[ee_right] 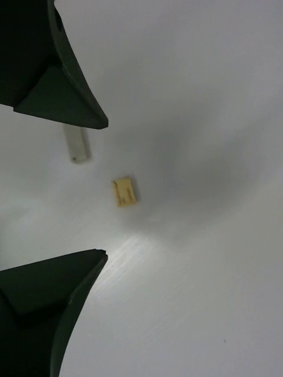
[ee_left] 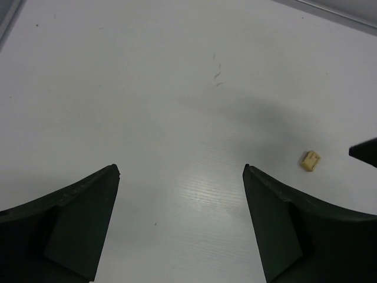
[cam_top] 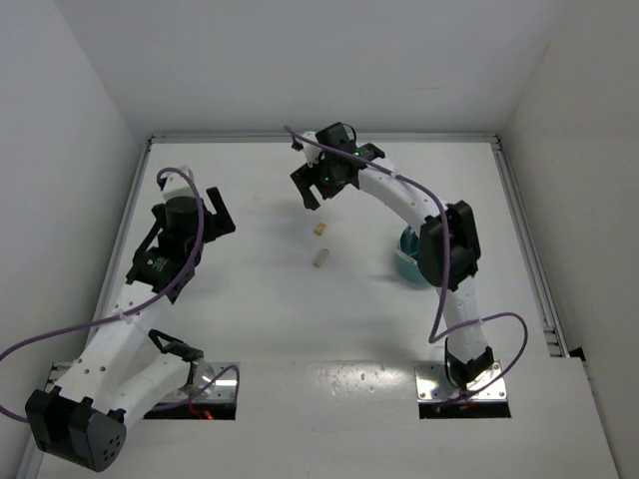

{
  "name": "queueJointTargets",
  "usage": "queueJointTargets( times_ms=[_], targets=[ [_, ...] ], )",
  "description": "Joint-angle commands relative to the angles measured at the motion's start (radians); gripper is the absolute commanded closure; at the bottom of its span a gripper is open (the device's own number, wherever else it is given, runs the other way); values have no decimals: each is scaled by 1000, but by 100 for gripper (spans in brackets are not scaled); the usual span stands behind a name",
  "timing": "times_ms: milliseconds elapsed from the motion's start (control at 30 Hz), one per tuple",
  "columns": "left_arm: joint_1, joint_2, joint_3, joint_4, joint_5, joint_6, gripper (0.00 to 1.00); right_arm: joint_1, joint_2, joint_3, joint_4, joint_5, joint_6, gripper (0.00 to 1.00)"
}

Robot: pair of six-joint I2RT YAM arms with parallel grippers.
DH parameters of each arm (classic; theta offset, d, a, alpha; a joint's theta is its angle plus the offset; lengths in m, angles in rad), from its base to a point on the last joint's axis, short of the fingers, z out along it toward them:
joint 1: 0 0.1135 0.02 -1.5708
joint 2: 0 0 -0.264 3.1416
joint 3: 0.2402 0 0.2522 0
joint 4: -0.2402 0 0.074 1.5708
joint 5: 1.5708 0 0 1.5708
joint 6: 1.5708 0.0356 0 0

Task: Sort the stationery into containers
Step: Pick up the stationery from the center of the board.

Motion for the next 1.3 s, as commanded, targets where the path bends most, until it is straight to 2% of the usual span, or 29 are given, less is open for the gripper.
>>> queueJointTargets(
  times_ms=[0, 133, 400, 867, 1033, 1200, 1233, 1267],
  targets=[
    [6, -6, -10, -2, -49, -15, 8, 0, 104, 145, -45, 156, 44, 15],
    [6, -24, -20, -3, -18, -6, 8, 1, 169, 163, -36, 177, -56, 13],
    [6, -43, -30, -3, 11, 12, 8, 1, 209, 122, -59, 32, -193, 26],
    [6, -33, -30, -3, 42, 13, 8, 19, 305, 151, -80, 7, -193, 30],
    [6, -24, -30, -3, 51, 22, 8, 19, 325, 151, -71, 16, -184, 34],
    [6, -24, -30, 7, 62, 22, 8, 19, 336, 151, -80, -2, -184, 42],
    [6, -24, -30, 7, 71, 22, 8, 19, 336, 151, -80, -13, -184, 46],
    [6, -24, -30, 7, 71, 22, 8, 19, 345, 151, -91, -13, -184, 56]
  ],
)
